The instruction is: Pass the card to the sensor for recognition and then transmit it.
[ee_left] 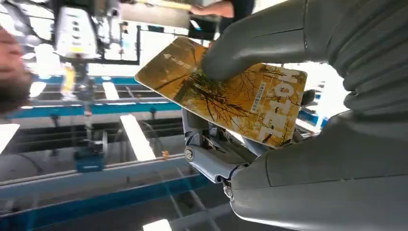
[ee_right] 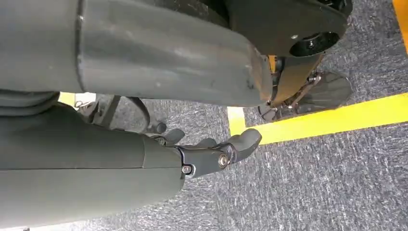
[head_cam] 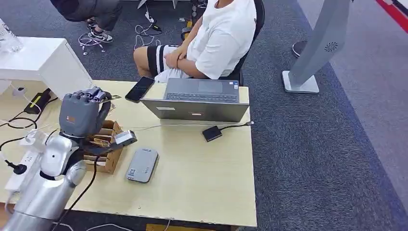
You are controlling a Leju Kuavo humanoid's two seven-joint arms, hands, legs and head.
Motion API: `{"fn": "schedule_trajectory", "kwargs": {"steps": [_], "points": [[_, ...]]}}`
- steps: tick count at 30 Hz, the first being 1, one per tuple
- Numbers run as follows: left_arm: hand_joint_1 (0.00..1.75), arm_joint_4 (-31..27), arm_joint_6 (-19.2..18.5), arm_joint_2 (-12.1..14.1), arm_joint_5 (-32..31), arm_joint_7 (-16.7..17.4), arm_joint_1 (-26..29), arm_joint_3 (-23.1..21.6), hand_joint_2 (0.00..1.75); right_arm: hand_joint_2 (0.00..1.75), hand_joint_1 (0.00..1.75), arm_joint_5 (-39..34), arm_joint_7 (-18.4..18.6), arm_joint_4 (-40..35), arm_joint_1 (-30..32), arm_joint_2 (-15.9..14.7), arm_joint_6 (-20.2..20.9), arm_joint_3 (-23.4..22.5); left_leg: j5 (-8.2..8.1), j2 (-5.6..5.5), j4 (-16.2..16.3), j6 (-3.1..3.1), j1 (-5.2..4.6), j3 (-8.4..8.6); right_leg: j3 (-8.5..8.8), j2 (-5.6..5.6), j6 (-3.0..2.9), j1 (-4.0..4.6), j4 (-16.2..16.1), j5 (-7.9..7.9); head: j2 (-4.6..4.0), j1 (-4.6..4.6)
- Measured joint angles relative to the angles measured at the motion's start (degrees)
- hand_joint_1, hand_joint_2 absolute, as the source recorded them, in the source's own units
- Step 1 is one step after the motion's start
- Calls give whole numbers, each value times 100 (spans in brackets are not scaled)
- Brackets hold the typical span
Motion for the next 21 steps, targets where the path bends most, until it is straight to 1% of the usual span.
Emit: {"fn": "schedule_trajectory", "kwargs": {"steps": [2,4,7,10,13,17,19,21], "points": [[175,-131,-131,-24,-55,53,50,-197,175,0,0,-2,-4,0,2,9,-15,-4,0,-1,0,0,0,0,0,-1,0,0,0,0,0,0],[175,-172,-243,-42,-83,90,74,-302,175,0,0,-15,-9,0,1,18,-17,-11,0,0,0,0,0,1,0,-1,0,0,1,0,0,0],[175,-212,-511,-83,-131,218,123,-576,175,0,0,-26,-37,2,3,33,-24,-31,0,0,0,0,0,1,0,0,0,0,1,0,0,0],[175,-212,-544,-111,-142,260,146,-777,175,0,0,-26,-39,7,4,37,-24,-50,0,0,0,0,1,0,0,0,0,0,2,0,0,0],[175,-212,-555,-125,-142,267,150,-865,175,0,0,-26,-39,7,4,39,-24,-76,0,0,0,0,1,0,0,0,0,0,2,0,0,-2],[175,-212,-824,-129,-100,348,181,-988,175,0,0,-31,-44,7,5,48,-33,-118,0,0,0,0,1,-1,0,0,0,0,2,0,0,0],[175,-209,-863,-140,-94,387,269,-1038,175,0,0,-35,-48,7,7,52,-42,-129,0,1,0,0,0,-1,0,1,0,0,2,0,0,-2],[175,-201,-826,-179,-65,479,414,-1110,175,0,0,-35,-55,7,12,68,-66,-144,0,1,0,0,0,-1,0,1,0,0,1,0,0,0]]}}
